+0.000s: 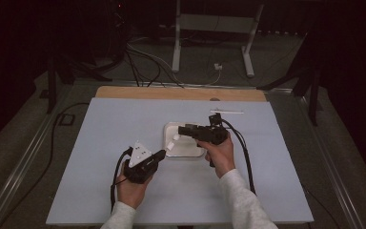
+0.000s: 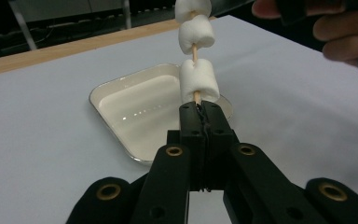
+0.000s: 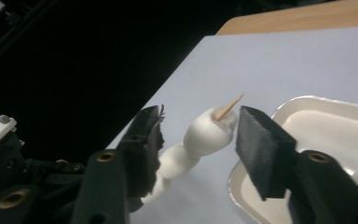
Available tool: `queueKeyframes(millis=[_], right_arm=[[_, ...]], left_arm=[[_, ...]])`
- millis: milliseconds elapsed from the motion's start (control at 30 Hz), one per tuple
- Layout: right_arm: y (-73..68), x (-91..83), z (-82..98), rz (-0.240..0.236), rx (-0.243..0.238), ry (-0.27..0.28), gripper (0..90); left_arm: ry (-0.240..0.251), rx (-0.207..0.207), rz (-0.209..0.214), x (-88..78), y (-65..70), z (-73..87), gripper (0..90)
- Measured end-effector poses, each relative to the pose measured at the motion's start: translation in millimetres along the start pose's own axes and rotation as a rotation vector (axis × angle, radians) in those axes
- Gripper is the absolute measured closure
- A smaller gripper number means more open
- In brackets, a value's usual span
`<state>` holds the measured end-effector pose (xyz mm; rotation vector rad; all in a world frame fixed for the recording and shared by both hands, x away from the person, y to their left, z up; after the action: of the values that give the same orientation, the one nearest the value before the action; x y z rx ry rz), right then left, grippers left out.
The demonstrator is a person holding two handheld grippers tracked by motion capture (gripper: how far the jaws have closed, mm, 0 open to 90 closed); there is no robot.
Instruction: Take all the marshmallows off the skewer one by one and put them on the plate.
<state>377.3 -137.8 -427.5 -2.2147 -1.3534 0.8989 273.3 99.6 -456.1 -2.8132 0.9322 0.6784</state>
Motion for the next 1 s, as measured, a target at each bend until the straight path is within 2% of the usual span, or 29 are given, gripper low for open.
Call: queueKeyframes(millis=[133, 200, 400, 433, 500, 633, 667, 700, 800, 1000], right_arm=[[1.2, 5.7, 2.5, -0.009, 0.044, -0.025, 55.1], [1.9, 8.4, 2.9, -0.017, 0.073, -0.03, 60.9], [1.8, 7.9, 2.2, -0.047, 0.108, -0.026, 71.5], [0.6, 7.5, 1.9, -0.051, 0.107, -0.023, 73.0], [-1.6, 6.2, 0.9, -0.054, 0.102, -0.012, 74.5], [-4.5, 5.9, 0.4, -0.073, 0.103, -0.012, 75.6], [-5.0, 6.5, 0.9, -0.075, 0.099, -0.013, 75.8], [-5.5, 7.1, 1.1, -0.076, 0.098, -0.014, 75.9], [-7.3, 9.5, 2.1, -0.084, 0.094, -0.017, 76.2], [-8.9, 10.1, 1.2, -0.054, 0.061, -0.015, 77.0]], left_arm=[[0.01, 0.003, 0.01, -0.6, 0.3, 0.0, 90.0], [0.009, 0.004, 0.012, -0.1, 1.1, 0.1, 90.0], [-0.012, 0.007, 0.023, 4.7, 0.9, 2.9, 89.2], [-0.025, 0.002, 0.031, 6.7, 1.0, 3.6, 86.3], [-0.043, 0.008, 0.021, 9.9, 1.8, 5.6, 79.2], [-0.062, 0.007, 0.029, 14.6, 2.1, 7.9, 76.3], [-0.066, 0.009, 0.032, 15.0, 2.3, 8.1, 76.5], [-0.069, 0.01, 0.038, 15.8, 2.7, 8.4, 80.8], [-0.093, 0.014, 0.022, 17.5, 2.5, 9.9, 89.5], [-0.108, 0.019, -0.004, 17.3, -1.3, 11.6, 90.0]])
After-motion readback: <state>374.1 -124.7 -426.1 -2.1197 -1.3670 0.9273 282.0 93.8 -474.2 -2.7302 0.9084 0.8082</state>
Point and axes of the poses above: each handheld gripper's, and its own axes: x roughly forward along the jaws, z roughly out of its underside, y roughly to its right, the point moved 1 cm from there along x, roughly forward along the jaws, and after that the axes turned 4 degrees about -z, right-handed, at the moved point
